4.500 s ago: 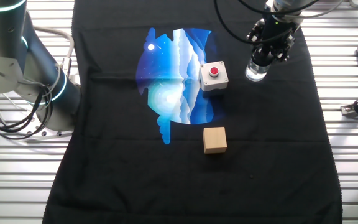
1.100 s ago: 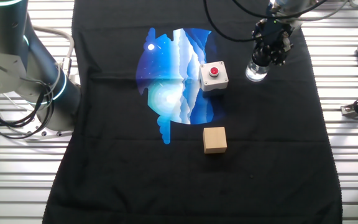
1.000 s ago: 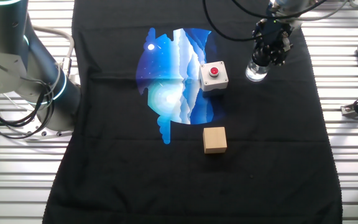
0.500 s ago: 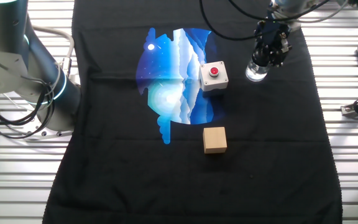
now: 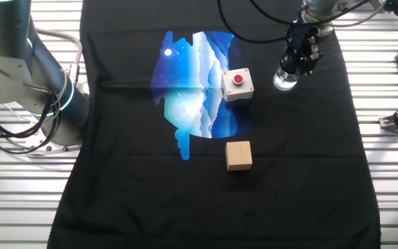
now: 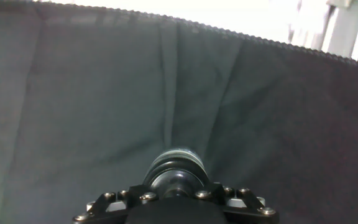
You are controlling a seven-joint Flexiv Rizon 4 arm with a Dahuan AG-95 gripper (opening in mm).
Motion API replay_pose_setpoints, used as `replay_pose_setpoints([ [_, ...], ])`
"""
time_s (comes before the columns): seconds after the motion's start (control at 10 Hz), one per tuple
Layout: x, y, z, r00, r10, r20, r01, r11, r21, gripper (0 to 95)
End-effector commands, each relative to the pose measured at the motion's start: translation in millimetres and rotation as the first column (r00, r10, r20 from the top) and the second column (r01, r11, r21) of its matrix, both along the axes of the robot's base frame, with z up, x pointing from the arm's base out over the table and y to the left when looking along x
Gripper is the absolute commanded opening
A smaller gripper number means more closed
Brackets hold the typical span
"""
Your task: Screw the lid onto the jar
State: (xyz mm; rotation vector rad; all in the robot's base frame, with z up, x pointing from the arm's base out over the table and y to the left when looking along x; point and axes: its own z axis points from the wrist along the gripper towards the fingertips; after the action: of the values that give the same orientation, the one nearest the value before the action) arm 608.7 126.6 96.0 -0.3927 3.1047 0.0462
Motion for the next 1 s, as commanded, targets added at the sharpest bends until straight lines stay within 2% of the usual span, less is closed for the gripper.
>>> replay_pose_setpoints([
  [0.1,0.0,-0.2,0.3,0.998,-0.067,-0.001,0.067,0.998,0.013,0.0],
  [0.4,0.2,-0.6,0.3,0.991,-0.133,0.008,0.134,0.991,-0.008,0.0],
  [1.0,0.8,-4.4,0.6,0.963,-0.269,0.013,0.269,0.963,0.001,0.0],
])
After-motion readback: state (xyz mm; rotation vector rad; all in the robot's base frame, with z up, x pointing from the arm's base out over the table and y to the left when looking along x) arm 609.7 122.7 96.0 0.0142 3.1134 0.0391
